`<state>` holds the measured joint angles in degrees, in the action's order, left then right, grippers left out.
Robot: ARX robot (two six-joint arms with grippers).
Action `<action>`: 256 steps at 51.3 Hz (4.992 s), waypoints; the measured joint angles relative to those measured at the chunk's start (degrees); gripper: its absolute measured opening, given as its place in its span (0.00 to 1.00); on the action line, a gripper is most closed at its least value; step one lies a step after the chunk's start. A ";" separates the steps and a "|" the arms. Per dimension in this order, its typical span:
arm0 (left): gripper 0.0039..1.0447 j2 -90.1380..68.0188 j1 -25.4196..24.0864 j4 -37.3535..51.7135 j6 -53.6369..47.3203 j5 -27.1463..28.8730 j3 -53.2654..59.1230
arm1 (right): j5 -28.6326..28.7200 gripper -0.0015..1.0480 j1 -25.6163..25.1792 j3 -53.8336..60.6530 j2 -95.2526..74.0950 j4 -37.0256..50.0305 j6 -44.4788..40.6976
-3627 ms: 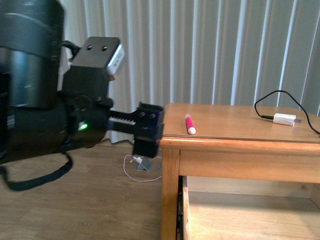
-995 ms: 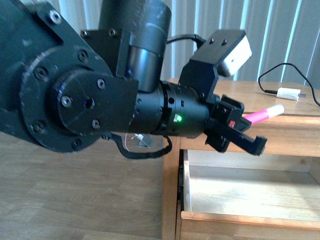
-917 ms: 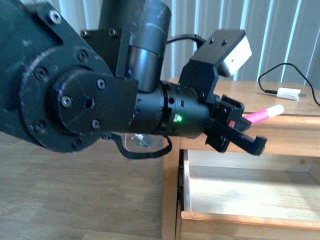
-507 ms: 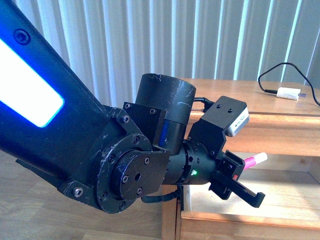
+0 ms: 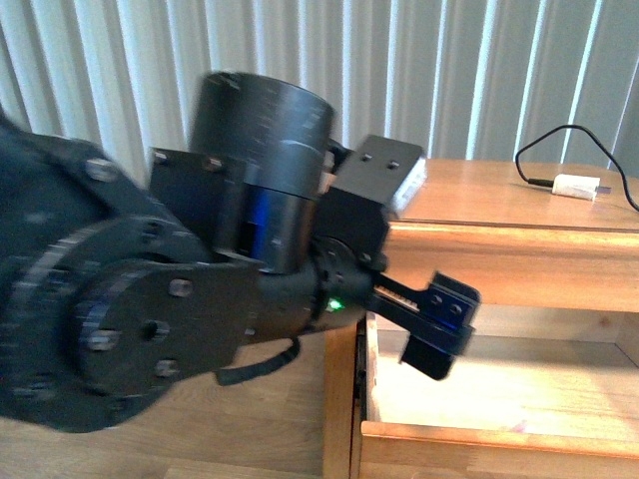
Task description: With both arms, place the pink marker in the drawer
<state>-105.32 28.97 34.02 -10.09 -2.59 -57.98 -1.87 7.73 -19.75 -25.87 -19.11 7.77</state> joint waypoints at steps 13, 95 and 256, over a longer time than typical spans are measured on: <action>0.95 19.93 -6.36 5.68 1.11 1.53 19.91 | 0.02 0.92 0.00 0.00 0.00 0.00 0.00; 0.04 88.91 -28.83 -17.40 10.40 2.58 56.68 | 0.02 0.92 0.00 0.04 0.00 0.00 0.00; 0.95 105.07 -28.83 -33.94 10.36 2.60 56.68 | -4.37 0.92 -3.63 -34.86 -93.85 65.00 -1.88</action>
<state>-0.25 0.14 0.08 0.27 0.01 -1.30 -6.24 4.10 -54.61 -119.72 45.89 5.89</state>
